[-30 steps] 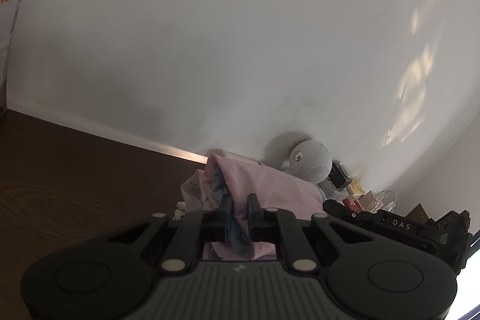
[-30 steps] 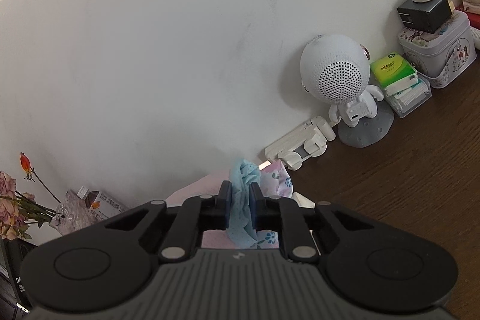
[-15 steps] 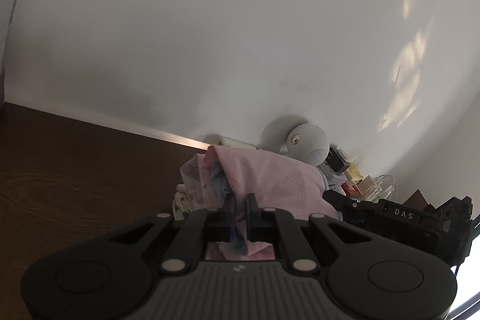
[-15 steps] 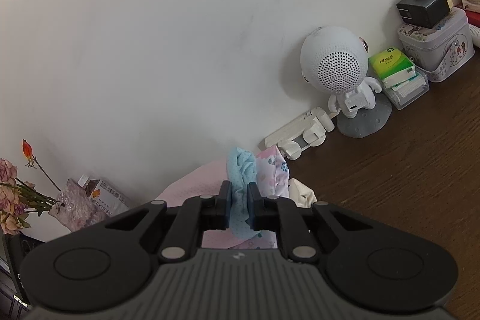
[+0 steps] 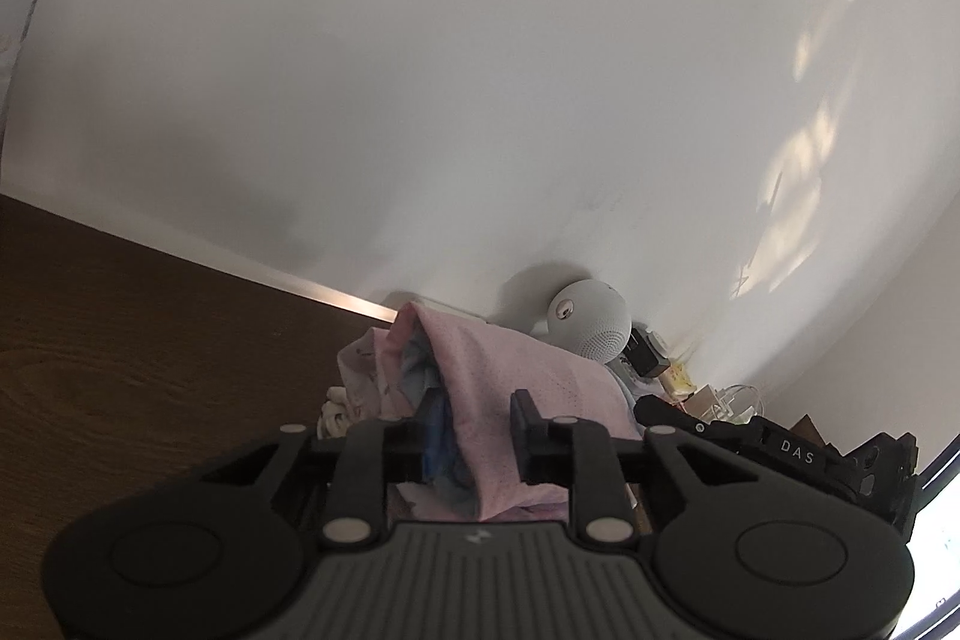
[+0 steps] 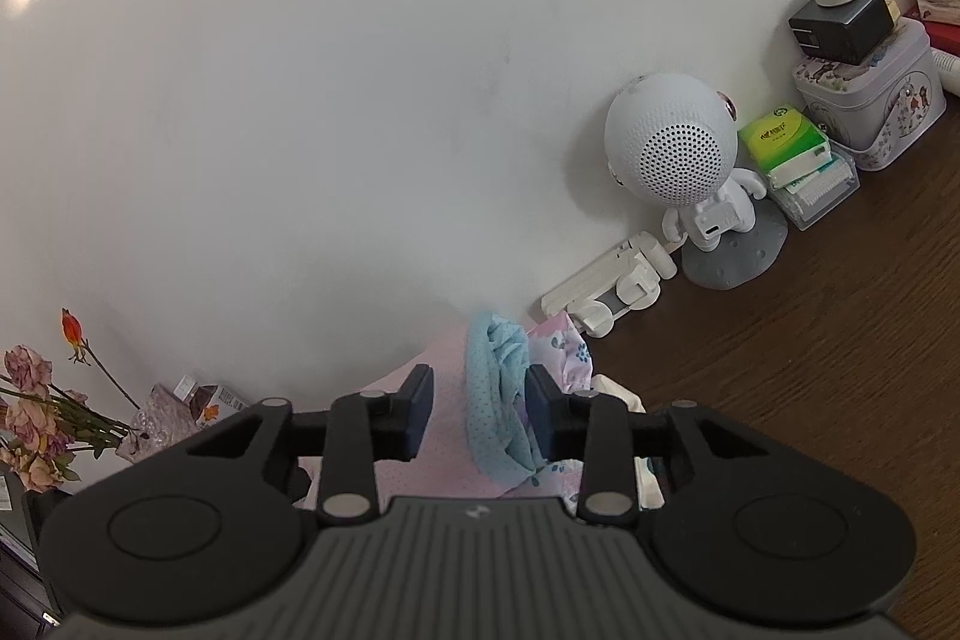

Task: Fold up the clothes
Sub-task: 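Open both tools and release the bundle on top of the stack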

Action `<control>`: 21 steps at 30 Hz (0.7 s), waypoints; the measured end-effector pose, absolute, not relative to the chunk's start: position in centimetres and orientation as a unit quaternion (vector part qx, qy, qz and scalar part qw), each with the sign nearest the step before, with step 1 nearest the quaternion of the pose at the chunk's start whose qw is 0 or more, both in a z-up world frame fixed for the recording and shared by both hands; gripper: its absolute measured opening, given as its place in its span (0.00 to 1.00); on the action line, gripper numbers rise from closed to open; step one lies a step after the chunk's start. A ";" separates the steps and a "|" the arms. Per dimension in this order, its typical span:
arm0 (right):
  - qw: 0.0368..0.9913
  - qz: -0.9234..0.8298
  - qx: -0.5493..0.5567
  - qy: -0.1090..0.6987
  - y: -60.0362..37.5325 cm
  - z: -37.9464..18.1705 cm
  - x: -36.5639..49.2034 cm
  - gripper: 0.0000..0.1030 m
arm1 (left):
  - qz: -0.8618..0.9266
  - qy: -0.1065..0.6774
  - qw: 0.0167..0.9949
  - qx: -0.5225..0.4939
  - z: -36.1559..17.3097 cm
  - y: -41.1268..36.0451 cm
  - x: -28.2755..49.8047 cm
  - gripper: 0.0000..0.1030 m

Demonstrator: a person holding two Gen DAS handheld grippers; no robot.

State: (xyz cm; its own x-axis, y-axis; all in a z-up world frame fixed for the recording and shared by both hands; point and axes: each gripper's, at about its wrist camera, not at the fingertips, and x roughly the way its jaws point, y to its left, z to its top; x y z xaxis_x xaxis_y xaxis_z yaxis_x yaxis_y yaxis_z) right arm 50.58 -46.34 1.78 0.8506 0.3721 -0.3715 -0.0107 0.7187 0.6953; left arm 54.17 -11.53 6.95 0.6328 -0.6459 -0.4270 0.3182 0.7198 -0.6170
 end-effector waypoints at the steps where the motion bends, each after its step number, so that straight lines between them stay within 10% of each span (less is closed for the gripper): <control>1: 0.894 0.107 0.357 0.250 -46.3 1.8 50.5 0.38 | -0.274 0.324 0.870 -0.251 7.0 -11.5 54.1 0.30; 11: 0.938 0.092 0.221 0.251 -44.2 3.4 48.8 0.86 | -0.219 0.267 0.925 -0.159 8.7 -12.3 50.6 0.91; 21: 0.949 0.086 0.126 0.276 -40.9 2.7 46.2 1.00 | -0.165 0.235 0.957 -0.022 8.4 -16.4 45.3 1.00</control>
